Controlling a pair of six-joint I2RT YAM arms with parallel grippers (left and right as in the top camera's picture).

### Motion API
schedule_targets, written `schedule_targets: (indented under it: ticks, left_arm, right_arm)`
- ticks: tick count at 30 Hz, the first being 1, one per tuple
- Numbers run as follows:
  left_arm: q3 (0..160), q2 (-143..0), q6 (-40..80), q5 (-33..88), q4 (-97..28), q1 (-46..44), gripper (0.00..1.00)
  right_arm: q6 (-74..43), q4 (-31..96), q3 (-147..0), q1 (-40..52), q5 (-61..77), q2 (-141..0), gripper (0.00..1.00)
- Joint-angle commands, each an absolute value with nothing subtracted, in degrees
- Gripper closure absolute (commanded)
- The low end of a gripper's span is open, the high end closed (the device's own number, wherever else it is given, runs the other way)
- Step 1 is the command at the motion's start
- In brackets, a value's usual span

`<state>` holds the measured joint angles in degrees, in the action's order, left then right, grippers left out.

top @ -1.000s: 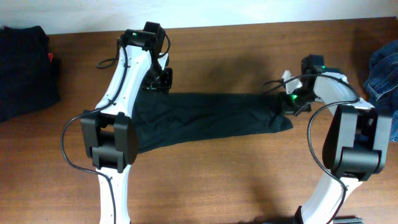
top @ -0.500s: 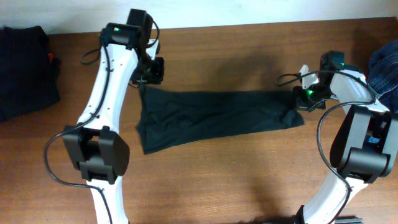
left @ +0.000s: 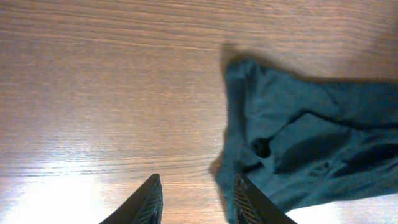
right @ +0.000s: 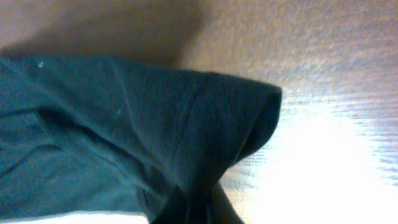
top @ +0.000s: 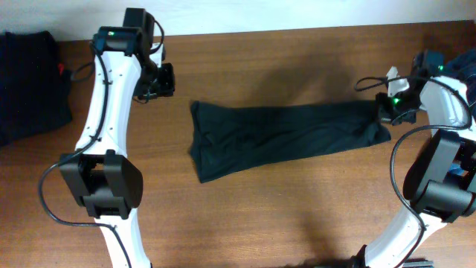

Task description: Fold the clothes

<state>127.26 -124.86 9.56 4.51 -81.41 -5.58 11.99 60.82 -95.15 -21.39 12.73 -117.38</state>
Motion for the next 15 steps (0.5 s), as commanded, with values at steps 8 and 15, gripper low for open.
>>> schedule_targets:
  ticks: [8,15]
  left_arm:
    - [126.9,-123.2,10.2,4.7,-81.5,-1.3,0.62]
    - [126.9,-123.2,10.3,4.5,-81.6,-0.2,0.63]
  right_arm:
    - [11.0,69.5,-105.2,-15.9,17.8,-117.8,0.96]
    - [5.8,69.2,-105.4,-5.1,17.8,-117.6,0.96]
